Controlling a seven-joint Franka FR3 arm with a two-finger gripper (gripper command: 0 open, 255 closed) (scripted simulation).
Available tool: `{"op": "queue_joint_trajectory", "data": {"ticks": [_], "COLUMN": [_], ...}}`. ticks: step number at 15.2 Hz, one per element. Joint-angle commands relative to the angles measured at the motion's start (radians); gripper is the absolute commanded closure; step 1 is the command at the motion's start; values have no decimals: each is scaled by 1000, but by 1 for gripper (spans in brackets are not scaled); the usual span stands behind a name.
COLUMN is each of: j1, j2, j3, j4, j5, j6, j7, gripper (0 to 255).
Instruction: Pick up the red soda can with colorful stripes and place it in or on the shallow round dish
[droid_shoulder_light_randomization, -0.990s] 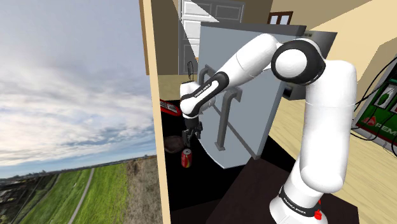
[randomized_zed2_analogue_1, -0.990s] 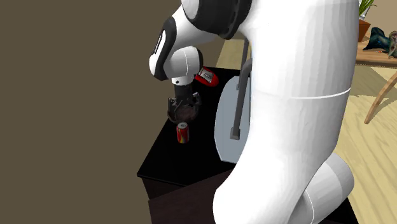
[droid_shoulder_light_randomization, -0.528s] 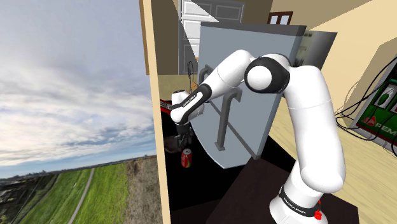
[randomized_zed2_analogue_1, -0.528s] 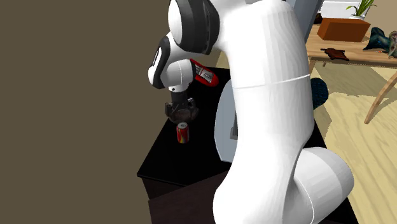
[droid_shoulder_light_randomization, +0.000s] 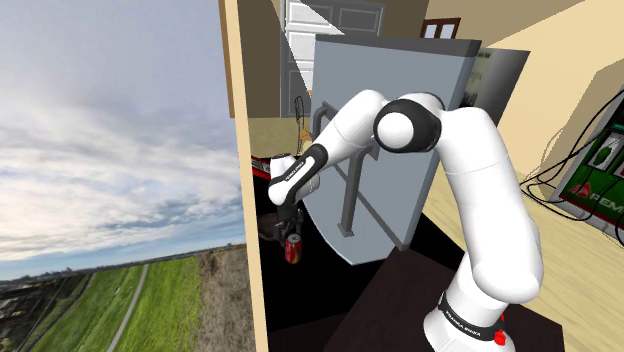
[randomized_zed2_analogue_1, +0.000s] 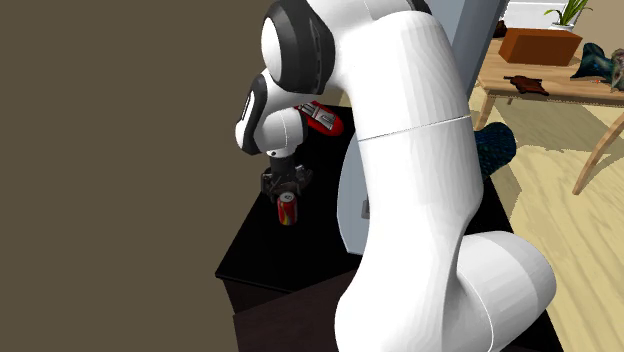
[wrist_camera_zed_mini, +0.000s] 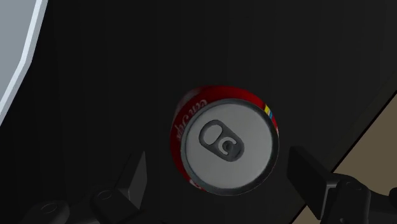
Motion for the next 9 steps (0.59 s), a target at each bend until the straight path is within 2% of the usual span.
{"op": "queue_joint_trajectory", "data": {"ticks": [1, 7, 8, 9], "j1": [0, 0, 0, 0], "j2": [2, 2, 2, 2], "j3": [0, 0, 0, 0], "j4": [-1, -1, -1, -1], "j5": [0, 0, 0, 0], "j6": [4, 4, 4, 4], "j7": [0, 0, 0, 0], "gripper": [0, 0, 255, 255]}}
